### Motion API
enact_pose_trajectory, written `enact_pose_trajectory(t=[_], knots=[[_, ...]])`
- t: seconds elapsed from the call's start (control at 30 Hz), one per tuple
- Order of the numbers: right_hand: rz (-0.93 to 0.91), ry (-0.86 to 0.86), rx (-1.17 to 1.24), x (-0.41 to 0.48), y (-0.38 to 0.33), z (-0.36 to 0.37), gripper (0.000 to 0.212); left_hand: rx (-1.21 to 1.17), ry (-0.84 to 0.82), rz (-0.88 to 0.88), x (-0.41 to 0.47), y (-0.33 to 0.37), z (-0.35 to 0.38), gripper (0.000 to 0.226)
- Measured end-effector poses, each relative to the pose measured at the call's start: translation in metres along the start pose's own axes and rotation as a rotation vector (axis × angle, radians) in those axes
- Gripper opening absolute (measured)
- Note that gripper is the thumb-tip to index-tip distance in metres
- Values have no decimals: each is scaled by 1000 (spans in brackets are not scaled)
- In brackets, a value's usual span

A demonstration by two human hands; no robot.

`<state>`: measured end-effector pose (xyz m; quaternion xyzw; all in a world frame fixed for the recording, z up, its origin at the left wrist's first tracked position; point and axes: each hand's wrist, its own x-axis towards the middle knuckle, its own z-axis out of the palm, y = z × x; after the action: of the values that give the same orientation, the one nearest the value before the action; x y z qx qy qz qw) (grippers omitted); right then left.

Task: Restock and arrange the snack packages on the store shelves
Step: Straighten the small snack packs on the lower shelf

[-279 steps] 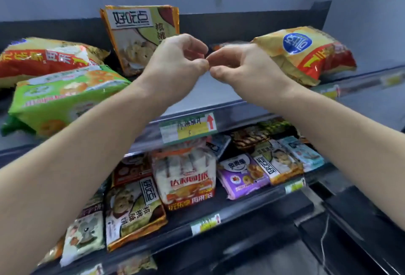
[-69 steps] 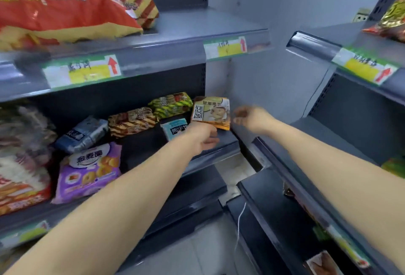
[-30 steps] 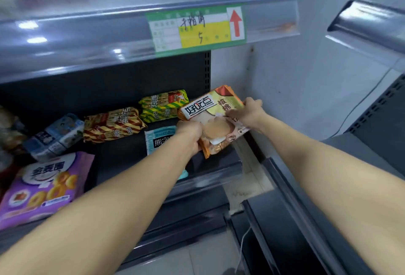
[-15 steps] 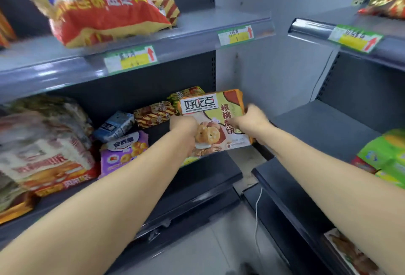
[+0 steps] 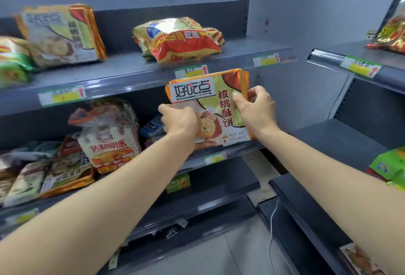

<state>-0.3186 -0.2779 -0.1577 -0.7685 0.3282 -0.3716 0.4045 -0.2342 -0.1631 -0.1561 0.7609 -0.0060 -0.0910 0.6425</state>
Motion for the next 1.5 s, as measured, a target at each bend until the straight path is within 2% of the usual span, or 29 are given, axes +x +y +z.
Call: enact_pose_trajectory(t=[0.3,0.5,0.67,0.83,1.0,1.13,1.23,1.37,1.5], knots=[[-227,-97,258,5,-92,32,29,-85,194,237,5,59,-81,32],[-356,-207,222,11,-158,77,27,-124,271,322,32,95,-146,42],[-410,-318,173,15,-207,129,27,-89,323,362,81,117,-200,37],[-373,-395,222,21,-244,197,30,0,302,398,150,130,-255,32],[-218,-486,270,33,-259,263,39,15,150,353,222,123,-287,25],[-98,-455,254,54,-259,295,49,15,6,364,265,126,-290,29],[-60,-390,234,68,-257,309,67,48,-39,363,286,128,-283,29],[-26,-370,203,74,-254,324,76,90,21,341,304,120,-272,35],[-22,-411,181,74,-252,336,67,153,96,324,315,123,-271,38]])
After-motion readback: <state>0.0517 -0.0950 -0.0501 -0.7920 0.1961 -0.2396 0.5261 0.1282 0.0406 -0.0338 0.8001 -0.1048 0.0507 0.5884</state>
